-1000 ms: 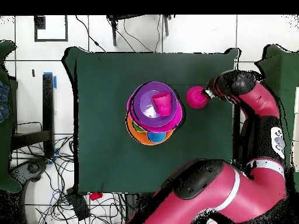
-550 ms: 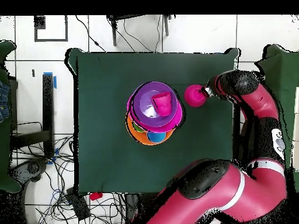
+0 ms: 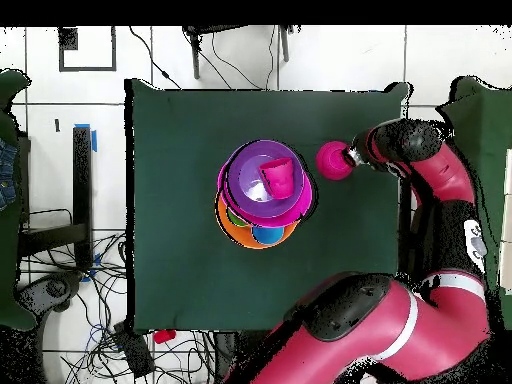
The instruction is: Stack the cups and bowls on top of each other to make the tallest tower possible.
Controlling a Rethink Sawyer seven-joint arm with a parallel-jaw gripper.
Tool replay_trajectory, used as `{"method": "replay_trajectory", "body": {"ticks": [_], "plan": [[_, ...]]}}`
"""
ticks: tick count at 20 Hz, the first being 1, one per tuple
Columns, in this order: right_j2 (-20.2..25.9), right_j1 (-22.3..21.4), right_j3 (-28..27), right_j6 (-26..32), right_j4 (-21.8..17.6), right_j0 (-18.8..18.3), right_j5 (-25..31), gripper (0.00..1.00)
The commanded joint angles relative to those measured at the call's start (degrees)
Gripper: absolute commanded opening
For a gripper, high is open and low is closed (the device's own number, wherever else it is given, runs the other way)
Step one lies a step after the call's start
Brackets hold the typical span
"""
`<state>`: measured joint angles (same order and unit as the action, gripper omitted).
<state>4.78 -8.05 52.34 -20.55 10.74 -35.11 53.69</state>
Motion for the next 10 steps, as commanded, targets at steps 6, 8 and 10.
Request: {"method": "replay_trajectory", "body": {"ticks": [6,8,10], "plan": [[1.86,6.33,2.70,-11.40,-2.55,4.27,5.36,0.00],[1.43,6.48,2.42,-12.00,-2.47,4.51,5.30,0.00],[1.31,6.36,2.47,-11.76,-2.49,4.59,5.25,0.00]]}}
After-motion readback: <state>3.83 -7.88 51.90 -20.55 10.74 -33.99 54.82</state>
